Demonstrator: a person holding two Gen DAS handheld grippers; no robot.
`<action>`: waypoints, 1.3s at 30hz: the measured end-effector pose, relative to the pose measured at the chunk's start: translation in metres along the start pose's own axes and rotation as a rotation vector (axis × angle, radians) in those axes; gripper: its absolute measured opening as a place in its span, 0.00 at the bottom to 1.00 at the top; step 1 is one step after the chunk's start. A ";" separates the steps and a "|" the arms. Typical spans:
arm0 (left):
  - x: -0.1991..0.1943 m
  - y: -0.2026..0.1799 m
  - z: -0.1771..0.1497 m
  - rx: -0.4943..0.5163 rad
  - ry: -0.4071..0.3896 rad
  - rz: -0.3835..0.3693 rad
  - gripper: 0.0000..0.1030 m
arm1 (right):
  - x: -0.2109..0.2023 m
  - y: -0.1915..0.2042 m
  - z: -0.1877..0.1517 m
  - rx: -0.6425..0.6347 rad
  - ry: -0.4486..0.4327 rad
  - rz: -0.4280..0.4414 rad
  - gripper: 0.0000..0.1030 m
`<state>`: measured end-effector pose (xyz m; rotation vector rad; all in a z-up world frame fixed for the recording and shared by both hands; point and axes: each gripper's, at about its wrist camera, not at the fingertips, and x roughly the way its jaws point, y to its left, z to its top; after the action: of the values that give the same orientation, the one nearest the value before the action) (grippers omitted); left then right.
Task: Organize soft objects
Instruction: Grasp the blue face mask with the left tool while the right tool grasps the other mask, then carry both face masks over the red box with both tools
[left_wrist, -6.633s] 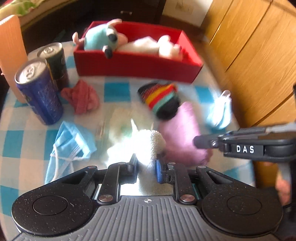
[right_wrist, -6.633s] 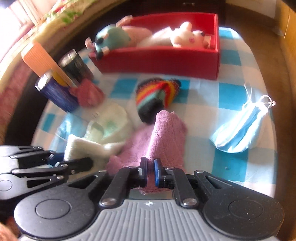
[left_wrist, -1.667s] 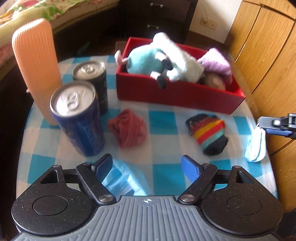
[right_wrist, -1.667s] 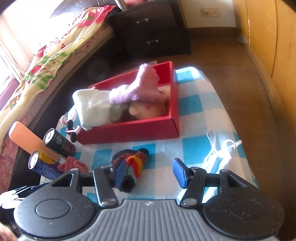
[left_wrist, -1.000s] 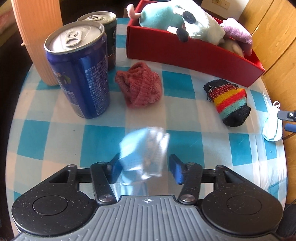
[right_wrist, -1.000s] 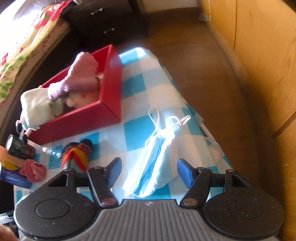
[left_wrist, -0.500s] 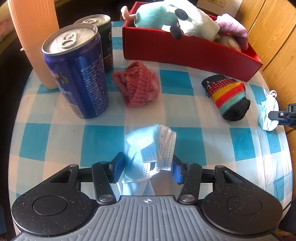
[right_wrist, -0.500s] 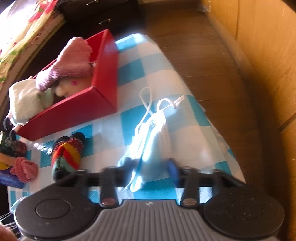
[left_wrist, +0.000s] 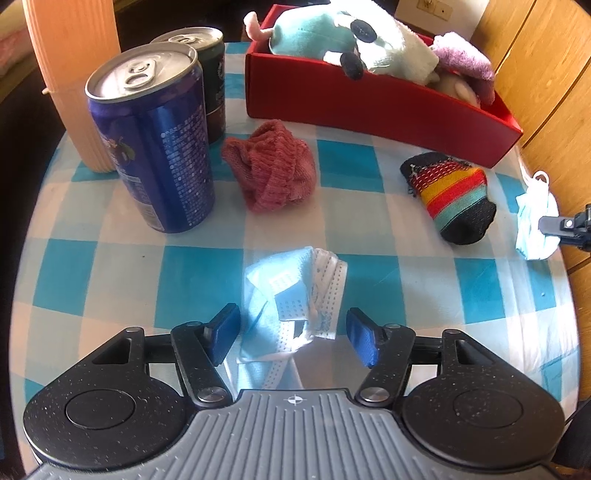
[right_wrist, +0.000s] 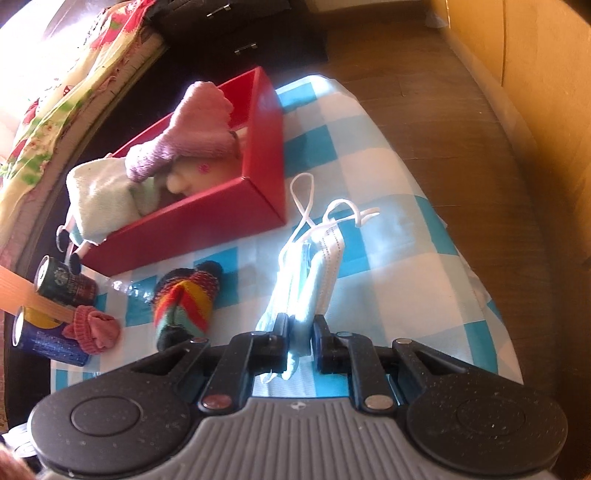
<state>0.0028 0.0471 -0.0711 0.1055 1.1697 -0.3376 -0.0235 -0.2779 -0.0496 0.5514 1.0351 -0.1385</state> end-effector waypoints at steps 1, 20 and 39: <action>0.000 0.000 -0.001 -0.002 -0.005 0.012 0.62 | 0.000 0.000 0.000 0.001 0.003 0.005 0.00; -0.020 0.007 0.009 -0.069 -0.098 -0.101 0.09 | -0.012 0.012 0.001 -0.020 -0.025 0.067 0.00; -0.048 -0.017 0.059 -0.070 -0.237 -0.173 0.09 | -0.036 0.042 0.024 -0.061 -0.124 0.154 0.00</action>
<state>0.0331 0.0255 -0.0028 -0.0962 0.9564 -0.4486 -0.0077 -0.2593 0.0054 0.5574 0.8703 -0.0050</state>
